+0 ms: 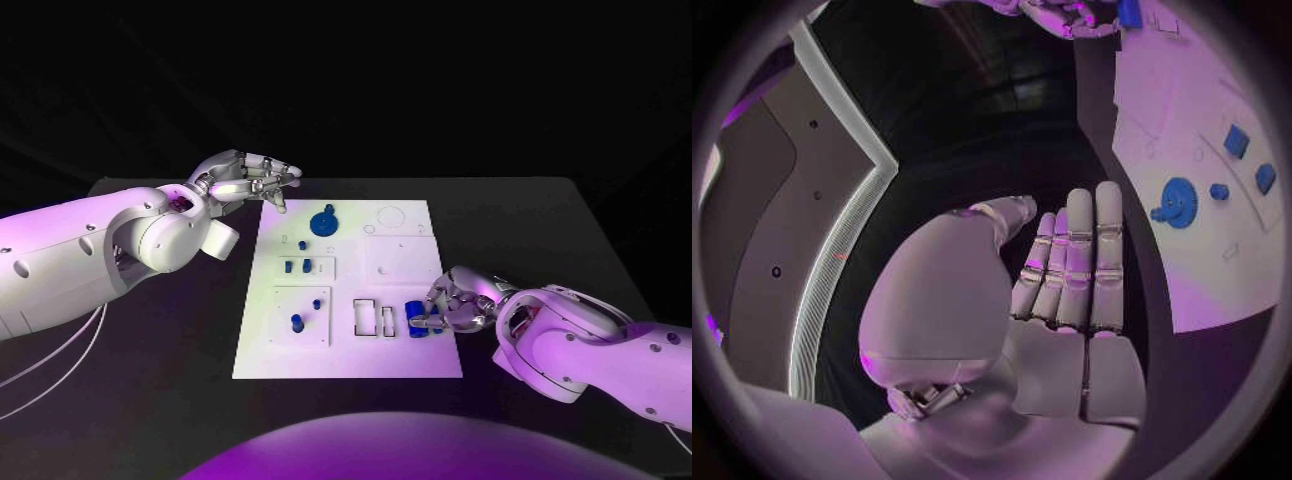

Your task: Assemble the parts on the task board

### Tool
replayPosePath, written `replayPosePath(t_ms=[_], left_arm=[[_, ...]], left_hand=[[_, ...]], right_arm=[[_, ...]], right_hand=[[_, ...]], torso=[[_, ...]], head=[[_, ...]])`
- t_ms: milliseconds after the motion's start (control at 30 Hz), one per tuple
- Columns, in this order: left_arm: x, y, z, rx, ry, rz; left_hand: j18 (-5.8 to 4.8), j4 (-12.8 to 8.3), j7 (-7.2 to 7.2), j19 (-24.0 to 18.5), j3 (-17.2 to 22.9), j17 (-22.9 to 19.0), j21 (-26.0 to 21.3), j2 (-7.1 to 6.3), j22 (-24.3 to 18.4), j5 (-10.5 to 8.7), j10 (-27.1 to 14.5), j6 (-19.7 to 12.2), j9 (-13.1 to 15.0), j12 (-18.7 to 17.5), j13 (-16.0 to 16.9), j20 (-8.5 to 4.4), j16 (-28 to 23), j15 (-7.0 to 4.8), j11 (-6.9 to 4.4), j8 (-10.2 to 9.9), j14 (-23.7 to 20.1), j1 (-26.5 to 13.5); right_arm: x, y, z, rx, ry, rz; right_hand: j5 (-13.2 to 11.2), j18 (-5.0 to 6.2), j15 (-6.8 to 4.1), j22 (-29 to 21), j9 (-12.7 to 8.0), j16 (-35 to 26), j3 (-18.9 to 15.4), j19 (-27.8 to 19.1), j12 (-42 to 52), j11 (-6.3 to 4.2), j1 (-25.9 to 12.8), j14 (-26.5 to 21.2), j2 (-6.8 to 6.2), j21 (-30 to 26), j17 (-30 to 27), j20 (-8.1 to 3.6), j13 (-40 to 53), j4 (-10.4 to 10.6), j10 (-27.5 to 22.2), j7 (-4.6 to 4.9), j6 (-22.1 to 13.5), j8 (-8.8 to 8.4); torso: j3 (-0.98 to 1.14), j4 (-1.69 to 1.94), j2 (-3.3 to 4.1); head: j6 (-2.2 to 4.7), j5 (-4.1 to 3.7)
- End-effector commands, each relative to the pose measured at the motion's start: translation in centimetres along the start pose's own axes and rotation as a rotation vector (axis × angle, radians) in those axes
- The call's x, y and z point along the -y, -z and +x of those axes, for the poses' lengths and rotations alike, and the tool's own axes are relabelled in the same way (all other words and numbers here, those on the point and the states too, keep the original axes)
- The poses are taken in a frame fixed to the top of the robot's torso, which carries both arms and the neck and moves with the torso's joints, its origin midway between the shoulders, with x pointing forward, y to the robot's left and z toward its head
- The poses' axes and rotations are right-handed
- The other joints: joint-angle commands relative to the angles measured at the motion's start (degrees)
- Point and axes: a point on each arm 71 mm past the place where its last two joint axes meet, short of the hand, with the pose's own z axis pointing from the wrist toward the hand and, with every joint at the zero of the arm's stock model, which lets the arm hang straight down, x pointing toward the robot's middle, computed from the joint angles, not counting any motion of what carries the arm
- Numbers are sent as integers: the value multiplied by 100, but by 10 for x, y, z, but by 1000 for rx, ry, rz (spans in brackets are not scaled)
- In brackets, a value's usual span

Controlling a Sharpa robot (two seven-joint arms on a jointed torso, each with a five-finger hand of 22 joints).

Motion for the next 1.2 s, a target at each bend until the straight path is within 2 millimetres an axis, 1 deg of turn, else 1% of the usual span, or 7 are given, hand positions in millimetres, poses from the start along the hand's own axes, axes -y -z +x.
replayPosePath(t_ms=[33,233,333,500,733,967,1200], left_arm=[[1,0,1,-9,7,7],[1,1,1,-10,7,6],[1,1,1,-9,7,5],[1,2,1,-10,7,3],[1,2,1,-12,8,2],[1,2,1,-12,8,1],[1,2,1,-12,8,1]], left_hand=[[86,38,-2,15,6,5,-34,-24,-5,22,-40,-46,-6,23,-7,20,2,27,-14,-1,-6,-51],[86,38,-2,15,6,5,-34,-24,-5,22,-40,-46,-6,23,-7,20,2,27,-14,-1,-6,-51],[86,38,-2,15,6,5,-34,-24,-5,22,-40,-46,-6,23,-7,20,2,27,-14,-1,-6,-51],[86,38,-2,15,6,5,-34,-24,-5,22,-40,-46,-6,23,-7,20,2,27,-14,-1,-6,-51],[86,44,-1,29,7,8,-55,-29,-23,22,-49,-50,-5,37,-11,21,6,27,-13,3,-9,-55],[86,44,-1,29,7,8,-55,-29,-23,22,-49,-50,-5,37,-11,21,6,27,-13,3,-9,-55],[86,44,-1,29,7,8,-55,-29,-23,22,-49,-50,-5,37,-11,21,6,27,-13,3,-9,-55]], right_arm=[[-1,-2,2,-6,30,1],[-4,-5,7,-12,41,-4],[-5,-7,10,-19,49,-2],[-6,-9,14,-32,62,4],[-8,-10,17,-45,71,5],[-12,-10,16,-6,20,-8],[-18,-4,10,65,-56,-51]], right_hand=[[11,-41,-18,1211,5,26,-26,303,-29,-34,7,480,35,31,838,-6,700,2,93,-24,11,23],[11,-43,-20,1214,12,26,-44,306,-28,-36,5,480,51,43,837,-8,704,2,95,-27,17,32],[13,-44,-25,1216,24,27,-63,307,-32,-42,33,480,80,48,841,-11,704,-8,95,-34,26,48],[14,-47,-38,1220,56,30,-102,310,-44,-58,182,483,125,61,857,-23,705,-25,95,-52,51,88],[14,-50,-60,1226,103,37,-128,315,-47,-84,408,489,177,79,884,-41,721,-38,105,-81,122,150],[28,-70,-107,1253,163,58,14,345,8,-144,654,503,381,182,949,-79,793,-27,159,-150,267,216],[26,-95,-172,1288,226,82,120,382,63,-223,688,518,550,315,1022,-135,859,-15,212,-241,446,279]], torso=[[-3,-6,0],[-1,-1,9],[-5,-4,2],[-5,2,-2],[-10,-2,-6],[-7,-1,-7],[-3,-3,-10]], head=[[0,19],[0,35],[0,39],[0,44],[0,47],[0,55],[0,48]])
